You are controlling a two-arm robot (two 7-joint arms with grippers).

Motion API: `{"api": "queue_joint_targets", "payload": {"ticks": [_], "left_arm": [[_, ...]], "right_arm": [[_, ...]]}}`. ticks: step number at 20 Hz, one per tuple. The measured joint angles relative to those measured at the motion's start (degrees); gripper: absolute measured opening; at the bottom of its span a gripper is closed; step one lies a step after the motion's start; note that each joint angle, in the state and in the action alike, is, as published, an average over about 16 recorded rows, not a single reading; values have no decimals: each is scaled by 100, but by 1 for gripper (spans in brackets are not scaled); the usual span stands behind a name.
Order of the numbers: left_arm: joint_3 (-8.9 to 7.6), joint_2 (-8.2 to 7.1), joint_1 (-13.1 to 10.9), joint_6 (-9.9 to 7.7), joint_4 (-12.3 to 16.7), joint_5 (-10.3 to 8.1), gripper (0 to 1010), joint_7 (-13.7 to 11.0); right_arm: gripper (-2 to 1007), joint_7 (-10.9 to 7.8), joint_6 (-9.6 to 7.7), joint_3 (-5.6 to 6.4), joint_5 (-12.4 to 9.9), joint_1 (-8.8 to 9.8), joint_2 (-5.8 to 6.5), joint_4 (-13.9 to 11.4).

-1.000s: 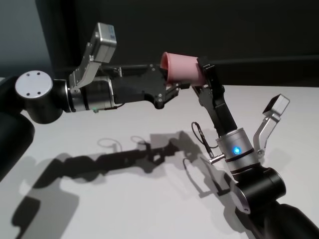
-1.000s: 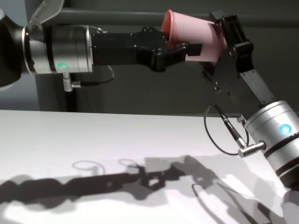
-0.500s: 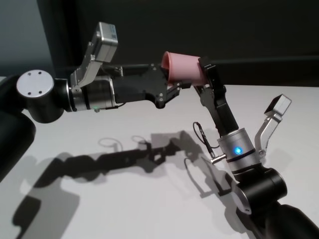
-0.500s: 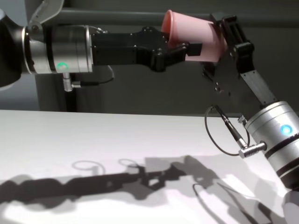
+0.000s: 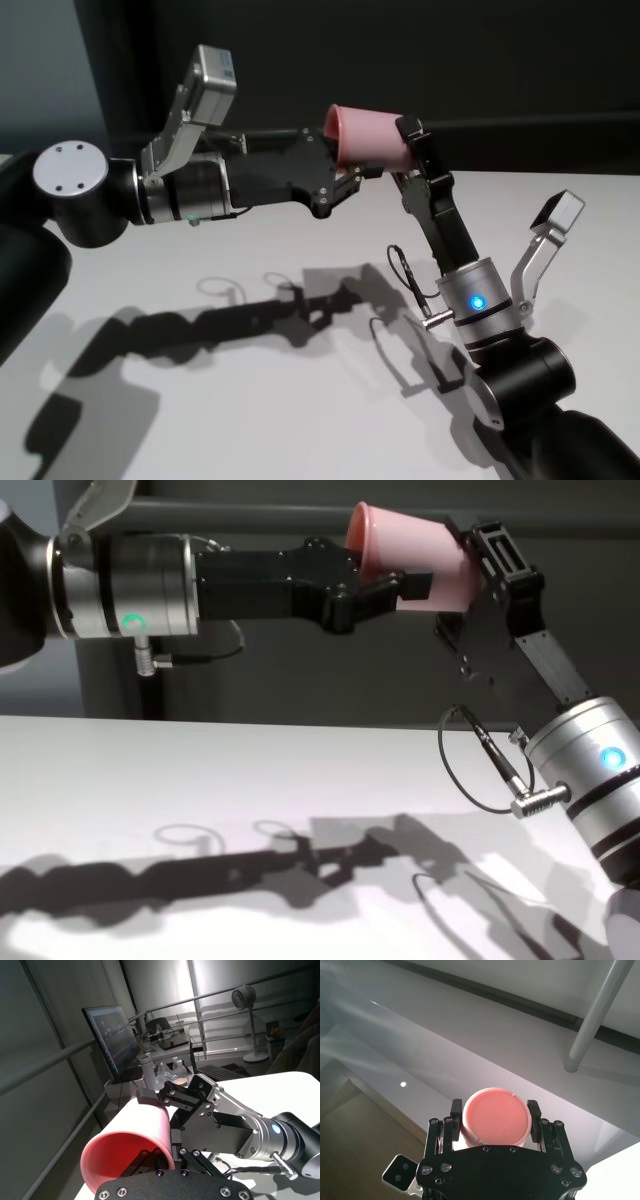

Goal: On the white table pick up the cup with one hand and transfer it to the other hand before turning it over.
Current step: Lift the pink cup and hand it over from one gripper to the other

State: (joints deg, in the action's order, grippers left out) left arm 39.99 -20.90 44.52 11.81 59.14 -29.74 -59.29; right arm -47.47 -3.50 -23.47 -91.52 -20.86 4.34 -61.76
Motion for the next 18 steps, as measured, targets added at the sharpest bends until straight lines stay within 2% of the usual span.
{"api": "queue_joint_targets", "payload": {"ticks": [5,12,18], "left_arm": [[0,0,0,0,0,0,42,0],[0,0,0,0,0,0,47,0],[0,0,0,0,1,0,115,0]], "right_arm": [[757,-5,-4,3,0,-2,-3,5],[752,-8,-7,6,1,-5,-6,11],[752,-9,-10,8,3,-6,-9,14]]}}
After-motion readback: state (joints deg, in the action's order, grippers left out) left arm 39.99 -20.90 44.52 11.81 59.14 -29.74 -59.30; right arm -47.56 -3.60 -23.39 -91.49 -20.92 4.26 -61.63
